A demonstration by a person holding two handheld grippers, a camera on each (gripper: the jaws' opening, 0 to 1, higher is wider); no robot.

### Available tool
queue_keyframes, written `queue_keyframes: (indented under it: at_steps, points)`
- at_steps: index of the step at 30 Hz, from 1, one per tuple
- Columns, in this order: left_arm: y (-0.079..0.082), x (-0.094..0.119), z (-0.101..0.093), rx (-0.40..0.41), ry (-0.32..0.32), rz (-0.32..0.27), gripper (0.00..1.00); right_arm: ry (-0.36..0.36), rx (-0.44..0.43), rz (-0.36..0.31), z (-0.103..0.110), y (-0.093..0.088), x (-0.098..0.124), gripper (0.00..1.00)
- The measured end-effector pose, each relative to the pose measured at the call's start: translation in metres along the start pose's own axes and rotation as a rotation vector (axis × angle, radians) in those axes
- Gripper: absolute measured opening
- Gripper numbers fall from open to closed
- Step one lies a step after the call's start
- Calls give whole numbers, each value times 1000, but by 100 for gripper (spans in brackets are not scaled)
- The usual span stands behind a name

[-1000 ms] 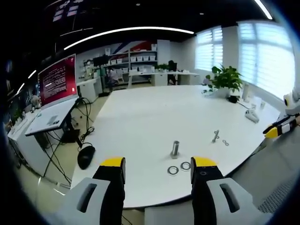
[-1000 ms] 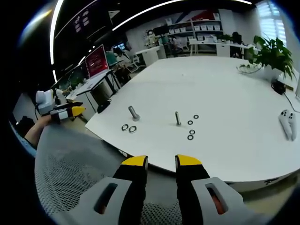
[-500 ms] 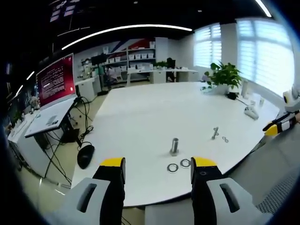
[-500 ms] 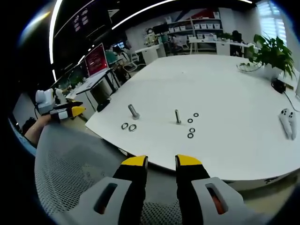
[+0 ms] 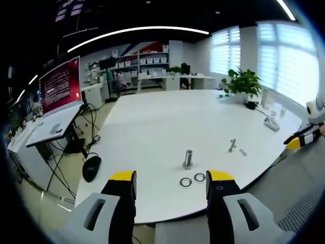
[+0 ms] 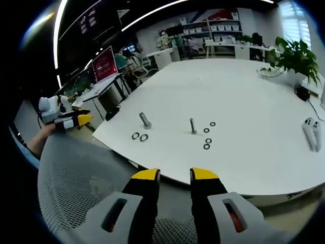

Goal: Place the washer onto the threaded stud by aligning its center hole with the stud, sliding it down to the base, and recovering from edge contact or off-axis alignment until the washer reaches the visible bottom stop.

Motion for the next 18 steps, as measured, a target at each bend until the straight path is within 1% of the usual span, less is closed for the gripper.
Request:
queue_keyframes:
  at_steps: [5,13,18]
  points:
    - [2,0,0,5,-7,-12,48,-2,-1,-9,0,1,0,26]
    - [1,0,-1,-1,-10,-11,46,-14,-9,-30,-2,3,1,26]
    - [1,0,0,4,-5,-14,46,-12,-9,-24,-2,1,0,27]
Point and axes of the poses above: the point that each gripper's makers call its tool centre point, and the gripper's own axes: x roughly backward along the fingers, z roughly to its left, y roughly out of its top, the point moved 2 cm from there along x, roughly backward along the fingers, and after that the axes turned 12 degrees about y, right-handed, at the moved point
